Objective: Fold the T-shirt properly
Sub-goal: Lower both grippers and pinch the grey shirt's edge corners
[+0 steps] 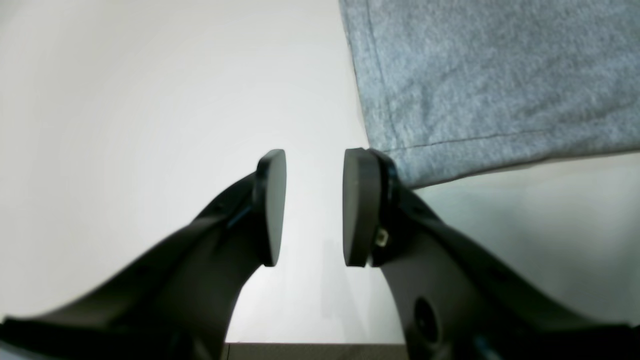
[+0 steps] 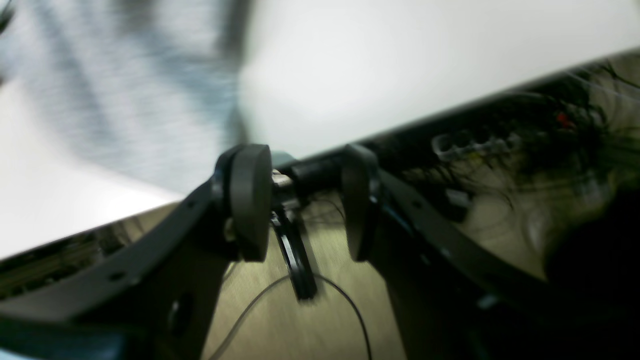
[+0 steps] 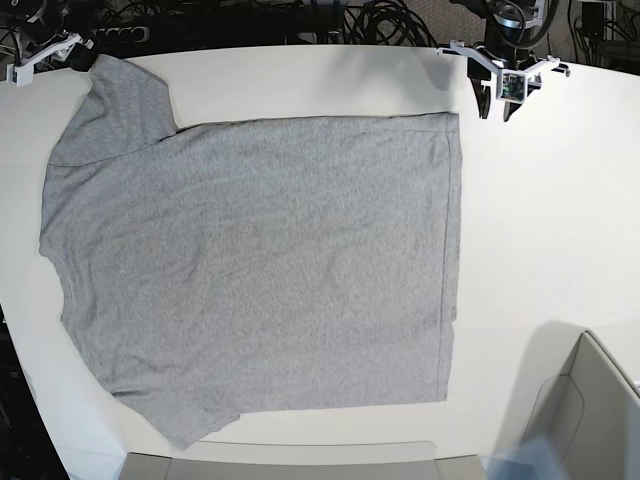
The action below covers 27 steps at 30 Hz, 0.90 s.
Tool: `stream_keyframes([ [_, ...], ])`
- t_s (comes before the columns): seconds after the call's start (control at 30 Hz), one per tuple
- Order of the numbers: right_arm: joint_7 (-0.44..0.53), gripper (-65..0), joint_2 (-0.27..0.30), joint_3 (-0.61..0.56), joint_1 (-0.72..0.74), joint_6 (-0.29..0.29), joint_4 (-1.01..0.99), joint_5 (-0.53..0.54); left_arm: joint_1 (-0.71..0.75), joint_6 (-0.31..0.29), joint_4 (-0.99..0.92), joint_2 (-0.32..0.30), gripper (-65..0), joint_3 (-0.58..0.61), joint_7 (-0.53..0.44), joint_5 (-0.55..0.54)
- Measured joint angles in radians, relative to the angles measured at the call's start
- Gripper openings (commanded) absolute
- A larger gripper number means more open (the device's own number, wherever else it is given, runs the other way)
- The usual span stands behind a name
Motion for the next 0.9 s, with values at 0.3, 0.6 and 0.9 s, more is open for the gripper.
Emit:
stream_keyframes([
  [0.3, 0.0, -41.1, -0.043, 0.118, -0.074, 0.005, 0.185, 0.102, -0.003, 0.0, 0.0, 0.002, -44.8, 0.0, 0.0, 0.0],
  [0.6, -0.009, -41.1, -0.036, 0.108, 0.049, 0.005, 0.087, -0.005, -0.003, 0.0, 0.0, 0.002, -44.8, 0.0, 0.0, 0.0],
  [0.9, -0.092, -41.1, -0.037, 0.038, 0.15, 0.005, -0.005, -0.08, -0.003, 0.0, 0.0, 0.0, -44.8, 0.0, 0.0, 0.0],
])
